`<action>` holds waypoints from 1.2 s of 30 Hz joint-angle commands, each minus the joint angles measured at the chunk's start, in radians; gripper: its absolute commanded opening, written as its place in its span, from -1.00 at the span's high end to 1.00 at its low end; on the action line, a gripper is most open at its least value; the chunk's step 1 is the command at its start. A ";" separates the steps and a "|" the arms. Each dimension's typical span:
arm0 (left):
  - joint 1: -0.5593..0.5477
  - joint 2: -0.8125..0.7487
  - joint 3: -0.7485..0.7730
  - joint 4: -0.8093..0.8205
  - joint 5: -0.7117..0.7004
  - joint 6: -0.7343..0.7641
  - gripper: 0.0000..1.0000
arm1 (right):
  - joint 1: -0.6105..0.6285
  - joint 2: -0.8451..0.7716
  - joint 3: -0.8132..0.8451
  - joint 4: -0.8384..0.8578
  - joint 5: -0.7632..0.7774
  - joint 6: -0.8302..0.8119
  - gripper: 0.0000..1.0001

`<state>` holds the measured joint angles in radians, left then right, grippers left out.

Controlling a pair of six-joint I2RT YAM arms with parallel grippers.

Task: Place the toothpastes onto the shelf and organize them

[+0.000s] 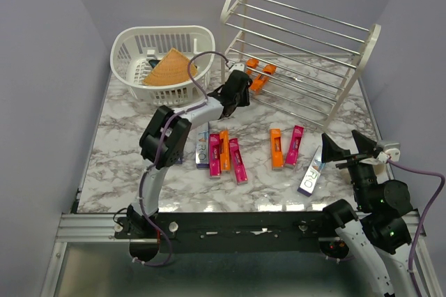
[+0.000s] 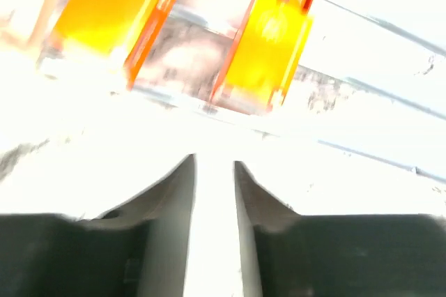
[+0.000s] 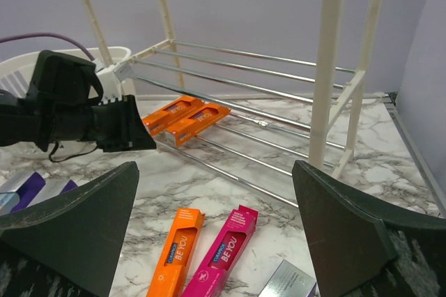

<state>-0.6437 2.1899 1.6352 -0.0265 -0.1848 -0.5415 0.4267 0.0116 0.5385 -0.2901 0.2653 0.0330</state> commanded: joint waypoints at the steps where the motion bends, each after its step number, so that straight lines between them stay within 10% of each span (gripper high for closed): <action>1: -0.025 -0.192 -0.145 0.022 -0.030 0.002 0.07 | 0.009 -0.289 0.020 -0.014 0.014 -0.008 -1.00; 12: -0.186 -0.476 -0.449 -0.018 -0.211 -0.008 -0.93 | 0.011 -0.289 0.026 -0.020 0.012 -0.008 -1.00; 28: -0.428 -0.714 -0.777 -0.154 -0.420 -0.274 -0.93 | 0.009 -0.286 0.026 -0.026 0.018 -0.012 -1.00; 36: -0.520 -0.633 -0.701 -0.141 -0.421 -0.301 -0.92 | 0.011 -0.288 0.023 -0.023 0.023 -0.013 -1.00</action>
<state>-1.0916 1.4899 0.8619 -0.1833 -0.5522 -0.7918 0.4313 0.0116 0.5385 -0.2916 0.2657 0.0322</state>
